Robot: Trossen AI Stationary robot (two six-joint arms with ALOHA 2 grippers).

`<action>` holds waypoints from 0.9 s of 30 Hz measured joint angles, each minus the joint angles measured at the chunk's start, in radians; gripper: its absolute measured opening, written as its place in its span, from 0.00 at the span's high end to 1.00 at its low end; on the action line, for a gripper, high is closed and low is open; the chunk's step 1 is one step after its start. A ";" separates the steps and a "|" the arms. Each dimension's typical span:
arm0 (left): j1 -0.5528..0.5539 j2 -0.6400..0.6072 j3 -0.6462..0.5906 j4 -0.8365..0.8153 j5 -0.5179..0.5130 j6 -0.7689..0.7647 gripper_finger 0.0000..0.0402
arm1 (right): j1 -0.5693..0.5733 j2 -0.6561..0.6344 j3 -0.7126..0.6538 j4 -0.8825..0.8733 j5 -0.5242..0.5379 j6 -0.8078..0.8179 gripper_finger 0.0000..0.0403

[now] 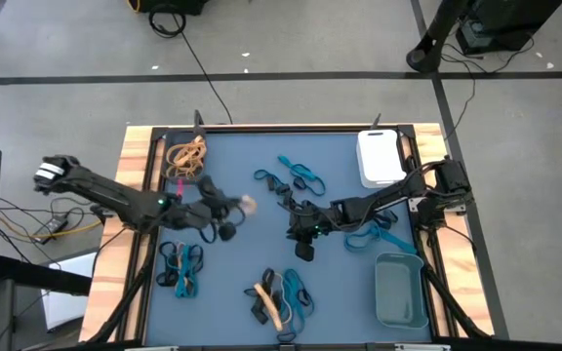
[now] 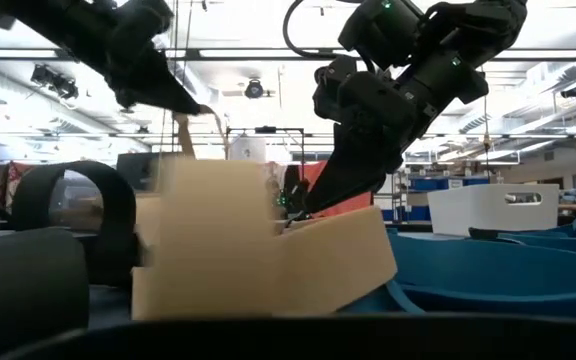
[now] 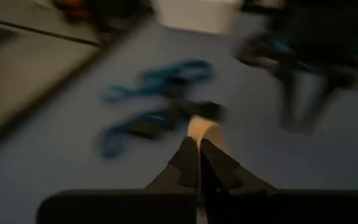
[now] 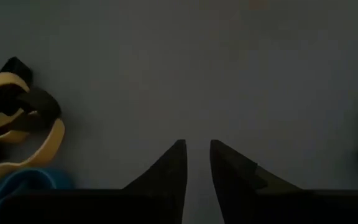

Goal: Sort rubber bands into baskets
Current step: Put the yellow rubber band into the black bin

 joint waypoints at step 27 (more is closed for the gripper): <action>0.647 -0.226 0.001 -0.547 -0.175 -0.373 0.93 | -0.004 0.002 -0.029 -0.040 0.075 -0.032 0.81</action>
